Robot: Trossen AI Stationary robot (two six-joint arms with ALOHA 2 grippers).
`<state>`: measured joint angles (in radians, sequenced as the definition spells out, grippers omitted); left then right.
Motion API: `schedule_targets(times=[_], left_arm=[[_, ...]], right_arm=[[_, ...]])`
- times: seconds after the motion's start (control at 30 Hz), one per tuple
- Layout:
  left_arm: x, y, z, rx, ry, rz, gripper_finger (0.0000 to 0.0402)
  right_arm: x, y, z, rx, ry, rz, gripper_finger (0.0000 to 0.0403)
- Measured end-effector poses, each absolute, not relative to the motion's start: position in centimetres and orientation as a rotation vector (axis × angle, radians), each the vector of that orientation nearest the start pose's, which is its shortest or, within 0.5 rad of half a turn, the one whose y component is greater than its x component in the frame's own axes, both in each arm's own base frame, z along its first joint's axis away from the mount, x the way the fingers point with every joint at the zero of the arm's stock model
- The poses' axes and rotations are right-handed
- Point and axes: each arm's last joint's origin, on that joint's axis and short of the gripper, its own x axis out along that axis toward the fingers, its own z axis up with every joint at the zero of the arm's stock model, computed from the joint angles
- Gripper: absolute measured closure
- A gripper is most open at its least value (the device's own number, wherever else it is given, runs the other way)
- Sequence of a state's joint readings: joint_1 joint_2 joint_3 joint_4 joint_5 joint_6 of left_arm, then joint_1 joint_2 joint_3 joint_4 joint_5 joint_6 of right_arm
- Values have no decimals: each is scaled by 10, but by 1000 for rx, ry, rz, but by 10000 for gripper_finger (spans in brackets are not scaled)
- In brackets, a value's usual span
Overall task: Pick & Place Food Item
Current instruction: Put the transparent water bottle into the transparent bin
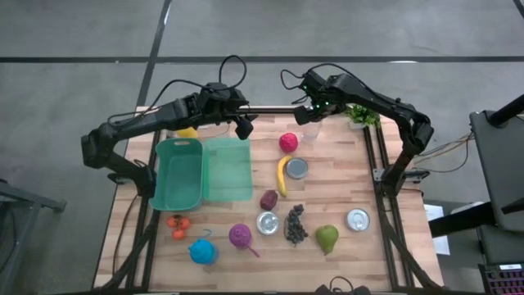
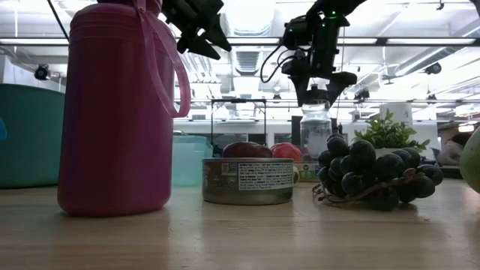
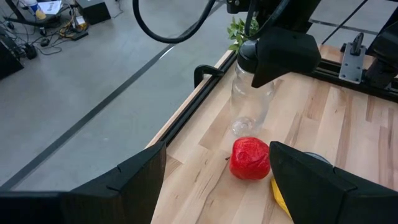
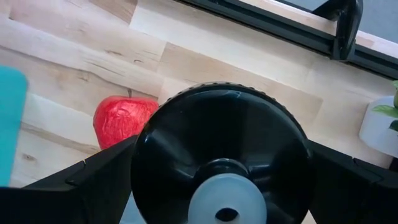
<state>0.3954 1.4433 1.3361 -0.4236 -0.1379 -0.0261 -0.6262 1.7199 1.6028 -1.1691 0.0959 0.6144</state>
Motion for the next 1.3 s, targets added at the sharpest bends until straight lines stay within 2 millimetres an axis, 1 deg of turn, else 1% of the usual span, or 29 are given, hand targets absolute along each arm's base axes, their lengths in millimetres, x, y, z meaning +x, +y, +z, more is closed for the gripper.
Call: schedule_targets(times=[0.13, 0.3, 0.37, 0.47, 0.63, 0.7, 0.9, 1.3], left_arm=[[293, 127, 350, -94, 526, 528, 111], [293, 127, 350, -94, 526, 528, 111], [293, 127, 350, -94, 526, 528, 111], [293, 127, 350, -94, 526, 528, 111], [293, 127, 350, -94, 526, 528, 111], [293, 127, 350, -94, 526, 528, 111], [293, 127, 350, -95, 526, 528, 111], [293, 127, 350, -95, 526, 528, 111]], right_arm=[[271, -199, 303, 850, 1053, -1004, 30], [271, -200, 303, 841, 1057, -998, 73], [271, -200, 303, 833, 1060, -992, 83], [271, -200, 303, 833, 1060, -992, 81], [271, -200, 303, 837, 1059, -994, 56], [271, -200, 303, 837, 1059, -994, 57], [271, -200, 303, 835, 1060, -992, 76], [271, -200, 303, 836, 1061, -990, 66]])
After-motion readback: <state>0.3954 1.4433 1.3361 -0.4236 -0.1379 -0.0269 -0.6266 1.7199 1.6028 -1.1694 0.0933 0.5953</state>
